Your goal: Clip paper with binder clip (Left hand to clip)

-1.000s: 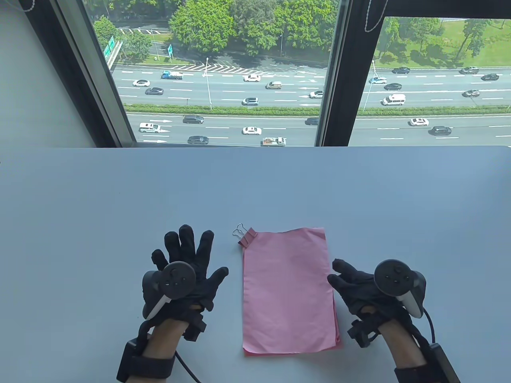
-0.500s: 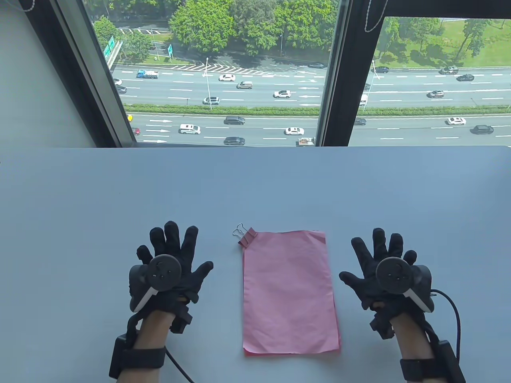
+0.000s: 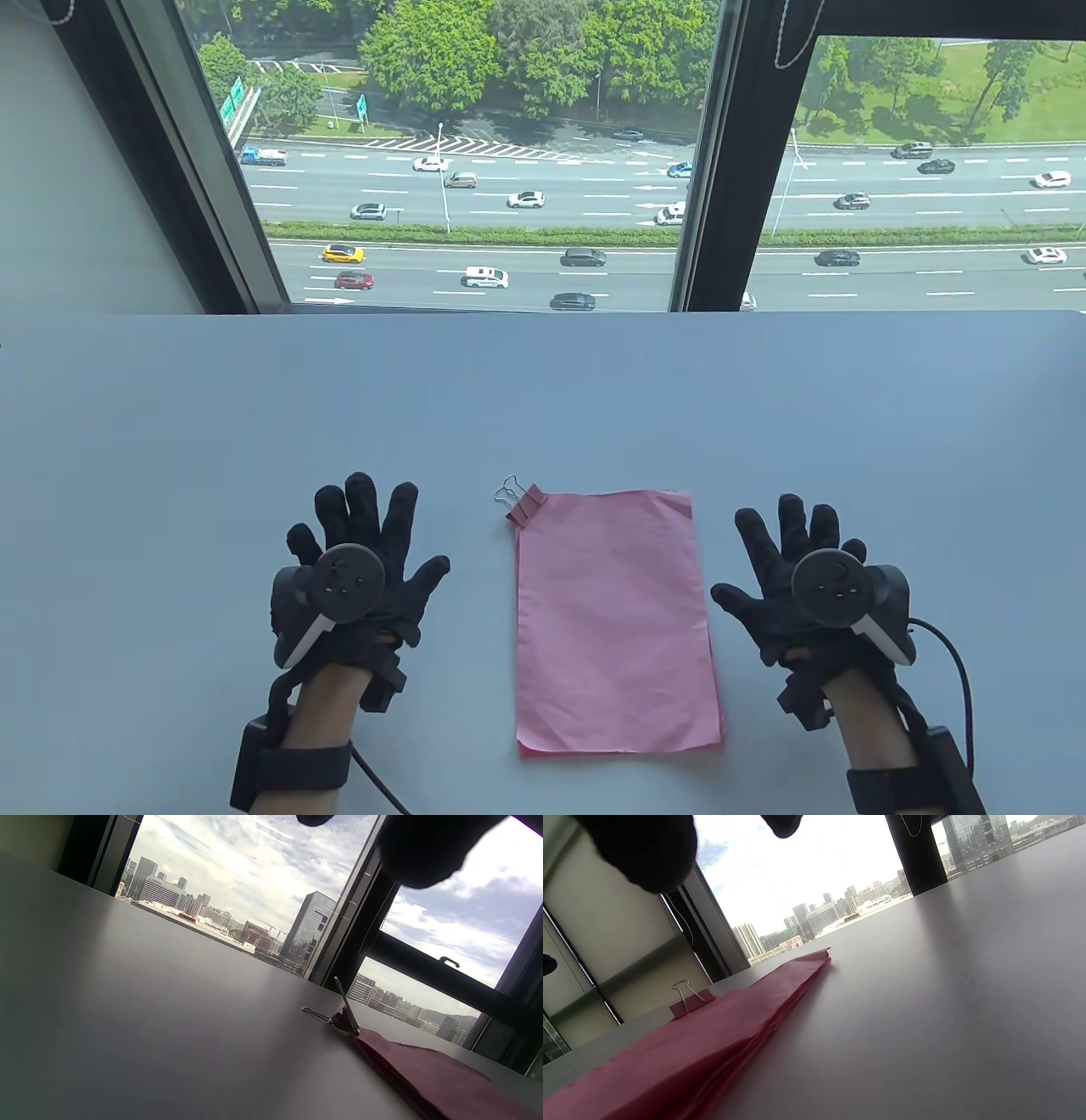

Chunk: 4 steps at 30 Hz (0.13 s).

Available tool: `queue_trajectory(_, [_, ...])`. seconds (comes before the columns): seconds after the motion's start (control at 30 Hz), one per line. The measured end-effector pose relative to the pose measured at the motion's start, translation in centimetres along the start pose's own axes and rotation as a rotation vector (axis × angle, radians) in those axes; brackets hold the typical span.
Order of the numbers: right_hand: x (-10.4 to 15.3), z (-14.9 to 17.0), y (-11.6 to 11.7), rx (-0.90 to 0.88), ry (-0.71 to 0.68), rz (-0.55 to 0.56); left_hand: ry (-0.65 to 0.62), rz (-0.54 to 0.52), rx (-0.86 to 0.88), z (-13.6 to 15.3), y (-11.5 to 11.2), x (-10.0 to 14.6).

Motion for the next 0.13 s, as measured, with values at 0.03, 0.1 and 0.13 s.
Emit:
queue_trajectory(0.03, [0.05, -0.07, -0.01, 0.000, -0.003, 0.002, -0.005, 0.002, 0.003, -0.14, -0.06, 0.05])
queue_trajectory(0.1, [0.15, -0.10, 0.03, -0.026, -0.015, 0.003, -0.014, 0.010, 0.002, -0.41, -0.19, 0.11])
queue_trajectory(0.13, [0.18, -0.12, 0.08, -0.038, -0.020, -0.002, -0.022, 0.012, 0.001, -0.62, -0.27, 0.15])
Point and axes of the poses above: the tracker on the back of each hand, its own z axis roughly to the little-finger side, its own x axis roughly from the fingertips to the wrist, y = z × x, the point moved 5 cm from there along -x, roughly from the wrist to the fingertips, and after that the axes turned 13 degrees about -z, right-handed, at the moved point
